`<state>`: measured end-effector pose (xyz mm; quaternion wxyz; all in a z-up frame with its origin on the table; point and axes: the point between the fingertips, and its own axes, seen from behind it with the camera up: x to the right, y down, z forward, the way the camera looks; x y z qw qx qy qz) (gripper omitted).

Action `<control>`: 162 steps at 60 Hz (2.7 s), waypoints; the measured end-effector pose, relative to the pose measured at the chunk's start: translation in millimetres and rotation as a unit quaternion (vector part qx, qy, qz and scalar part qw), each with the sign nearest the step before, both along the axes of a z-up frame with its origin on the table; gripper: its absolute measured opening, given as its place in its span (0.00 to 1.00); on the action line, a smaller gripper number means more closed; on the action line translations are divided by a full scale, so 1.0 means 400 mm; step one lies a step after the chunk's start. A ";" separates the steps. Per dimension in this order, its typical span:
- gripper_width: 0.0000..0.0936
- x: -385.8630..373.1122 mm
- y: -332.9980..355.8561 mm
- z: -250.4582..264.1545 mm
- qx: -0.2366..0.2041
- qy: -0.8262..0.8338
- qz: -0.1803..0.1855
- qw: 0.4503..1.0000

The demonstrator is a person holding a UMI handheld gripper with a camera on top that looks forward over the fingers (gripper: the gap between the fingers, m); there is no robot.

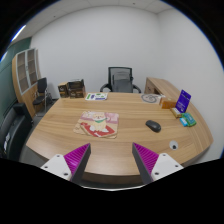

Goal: Arrange mouse

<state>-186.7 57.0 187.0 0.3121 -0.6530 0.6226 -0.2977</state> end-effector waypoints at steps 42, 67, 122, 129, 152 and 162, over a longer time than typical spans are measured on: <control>0.93 -0.062 -0.492 -0.103 -0.034 0.015 -0.086 0.996; 0.93 0.100 -0.620 -0.203 -0.036 0.012 -0.033 0.999; 0.93 0.652 -0.675 -0.502 -0.048 0.034 -0.007 0.998; 0.92 0.691 -0.679 -0.502 -0.049 0.029 -0.010 0.998; 0.89 0.765 -0.693 -0.513 -0.030 0.039 -0.026 0.998; 0.60 0.758 -0.661 -0.518 -0.020 0.046 -0.021 0.999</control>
